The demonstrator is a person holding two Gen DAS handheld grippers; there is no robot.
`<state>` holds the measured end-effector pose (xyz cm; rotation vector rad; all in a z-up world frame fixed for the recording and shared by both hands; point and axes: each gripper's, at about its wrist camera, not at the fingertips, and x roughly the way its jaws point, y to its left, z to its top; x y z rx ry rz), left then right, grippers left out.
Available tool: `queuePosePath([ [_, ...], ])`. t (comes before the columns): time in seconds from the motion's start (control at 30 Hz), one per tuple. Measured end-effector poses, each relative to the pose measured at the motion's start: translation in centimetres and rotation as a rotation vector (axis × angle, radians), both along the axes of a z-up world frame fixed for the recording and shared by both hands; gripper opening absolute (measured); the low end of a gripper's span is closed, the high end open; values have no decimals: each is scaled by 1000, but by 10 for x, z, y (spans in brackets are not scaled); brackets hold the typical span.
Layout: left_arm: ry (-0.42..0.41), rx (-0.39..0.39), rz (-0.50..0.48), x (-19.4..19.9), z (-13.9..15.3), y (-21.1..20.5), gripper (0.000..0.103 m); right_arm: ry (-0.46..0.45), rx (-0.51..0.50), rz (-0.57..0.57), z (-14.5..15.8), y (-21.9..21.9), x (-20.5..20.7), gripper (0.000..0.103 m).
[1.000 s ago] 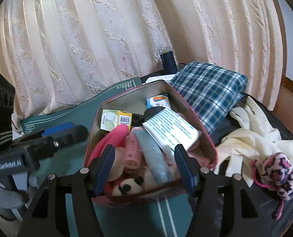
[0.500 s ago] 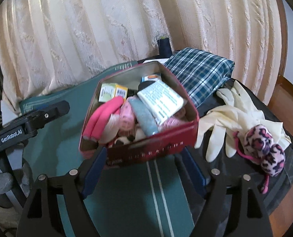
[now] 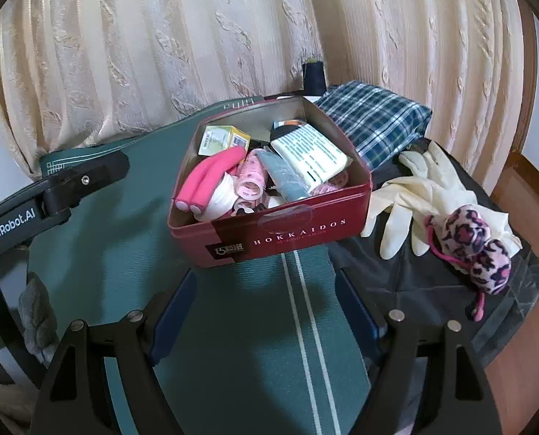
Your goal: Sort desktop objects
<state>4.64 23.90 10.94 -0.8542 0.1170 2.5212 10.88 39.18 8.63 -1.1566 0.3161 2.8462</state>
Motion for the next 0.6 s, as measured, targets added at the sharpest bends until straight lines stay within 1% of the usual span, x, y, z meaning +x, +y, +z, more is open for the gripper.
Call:
queuePosePath([
  [0.23,24,-10,-13,14,8,3,103,16,-1,-13,5,1,11,82],
  [0.4,69,-68,0,23,10,10,103,20,-5,-15,6,0,15,82],
  [0.47,72,-75,6,25,10,12,103,20,-1,-10,6,-2,15,82],
  [0.6,53,-65,-28,24,9,14,103,16,9,-3,5,-5,15,82],
])
